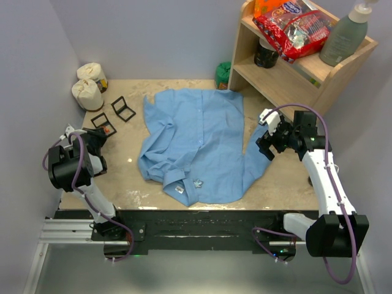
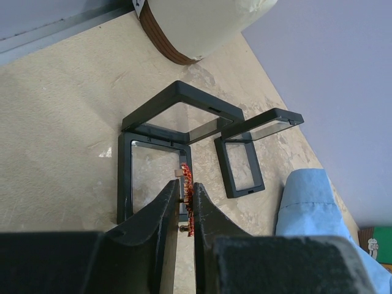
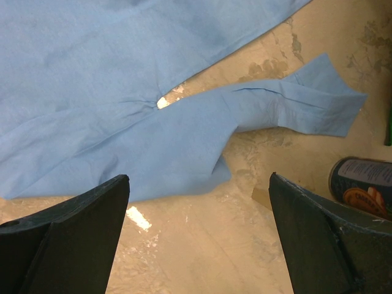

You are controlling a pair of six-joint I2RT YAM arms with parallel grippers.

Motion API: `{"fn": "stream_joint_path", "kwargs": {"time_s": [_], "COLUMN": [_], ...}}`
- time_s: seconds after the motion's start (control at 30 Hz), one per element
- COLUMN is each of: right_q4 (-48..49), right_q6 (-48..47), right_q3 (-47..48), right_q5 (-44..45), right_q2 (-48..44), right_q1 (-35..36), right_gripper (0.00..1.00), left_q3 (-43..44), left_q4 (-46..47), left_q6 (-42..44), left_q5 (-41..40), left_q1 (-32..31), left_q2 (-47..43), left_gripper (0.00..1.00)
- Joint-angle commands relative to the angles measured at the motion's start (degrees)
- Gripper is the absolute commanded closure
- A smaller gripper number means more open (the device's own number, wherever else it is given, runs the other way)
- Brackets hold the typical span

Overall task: Remove the brooch from the garment
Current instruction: Place the brooch in the brooch box.

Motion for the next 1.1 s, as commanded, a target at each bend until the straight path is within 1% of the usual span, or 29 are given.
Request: {"fn": "stream_joint_path", "kwargs": {"time_s": [0.0,0.13,0.27,0.47,0.6,1.07], "right_q4": [-0.6,-0.3,-0.2,-0.1,0.0,0.2], "right_q6": [-0.4,-0.4,-0.5,-0.5,-0.6,-0.7], "right_q3": [1.7,1.2,1.0,0.8,0.5,-0.4], "right_q5": [-2.4,-2.4,-2.2,-2.4,-2.5,-2.5], "right_q2": [0.2,0.1,-0.2,-0.4,-0.8,-1.3], "right_q1": [-0.1,-0.1,-0.1,-0.1,-0.2,-0.1], "right_gripper": [0.01,0.01,0.01,0.01,0.01,0.01], "left_q3": [0.1,0.3,0.4,1.0,2.0,2.3], "left_q4": [1.4,1.1,1.1,0.8,1.0,5.3], "left_q6": [2.0,2.2,2.4,2.9,3.6,2.7], "left_q5": [-1.6,-1.4,-1.7,-1.8,-0.6,0.9], "left_q1": [-0.3,-0.3,-0.4,-0.7,-0.9,-0.9], "left_q2": [0.8,1.1,1.3,1.7,2.5,4.7], "left_gripper": [1.0,1.0,0.97,0.95,0.95,0.95]}}
